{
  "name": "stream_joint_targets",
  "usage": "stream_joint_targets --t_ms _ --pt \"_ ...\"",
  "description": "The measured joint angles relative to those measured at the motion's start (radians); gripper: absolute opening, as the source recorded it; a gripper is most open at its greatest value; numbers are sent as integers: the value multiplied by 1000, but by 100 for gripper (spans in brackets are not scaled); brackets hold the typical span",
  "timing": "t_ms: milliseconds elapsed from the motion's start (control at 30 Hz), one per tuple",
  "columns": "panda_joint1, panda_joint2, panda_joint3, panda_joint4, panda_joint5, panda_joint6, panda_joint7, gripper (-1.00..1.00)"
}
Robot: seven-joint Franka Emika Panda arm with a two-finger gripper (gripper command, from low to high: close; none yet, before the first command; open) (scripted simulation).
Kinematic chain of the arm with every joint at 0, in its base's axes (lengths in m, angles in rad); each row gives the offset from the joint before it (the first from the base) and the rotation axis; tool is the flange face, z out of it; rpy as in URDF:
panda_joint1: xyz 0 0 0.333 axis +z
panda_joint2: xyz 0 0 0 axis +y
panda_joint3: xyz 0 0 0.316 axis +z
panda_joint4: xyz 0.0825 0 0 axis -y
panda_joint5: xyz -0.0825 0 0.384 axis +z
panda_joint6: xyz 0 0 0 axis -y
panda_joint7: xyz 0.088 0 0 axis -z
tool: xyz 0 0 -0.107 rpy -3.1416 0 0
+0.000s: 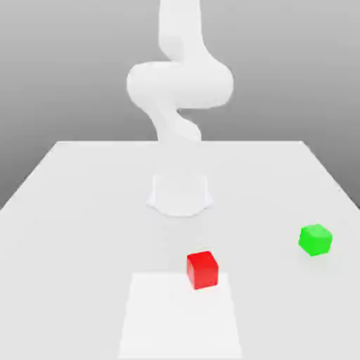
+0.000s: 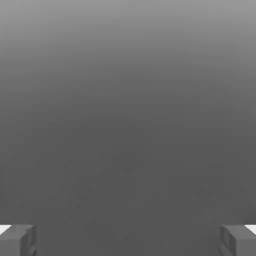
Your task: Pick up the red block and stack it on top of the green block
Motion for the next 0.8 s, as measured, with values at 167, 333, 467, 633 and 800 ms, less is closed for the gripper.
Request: stream_joint_targets --t_ms 167,333,467,633,800 --pt "31 141 1 -162 4 119 -41 0" --pt "62 282 3 -327 6 237 -83 0" --pt "89 409 5 -471 6 340 -120 0" --pt "117 703 9 -574 2 568 -151 0" --pt "123 898 3 -558 -5 733 -149 -100"
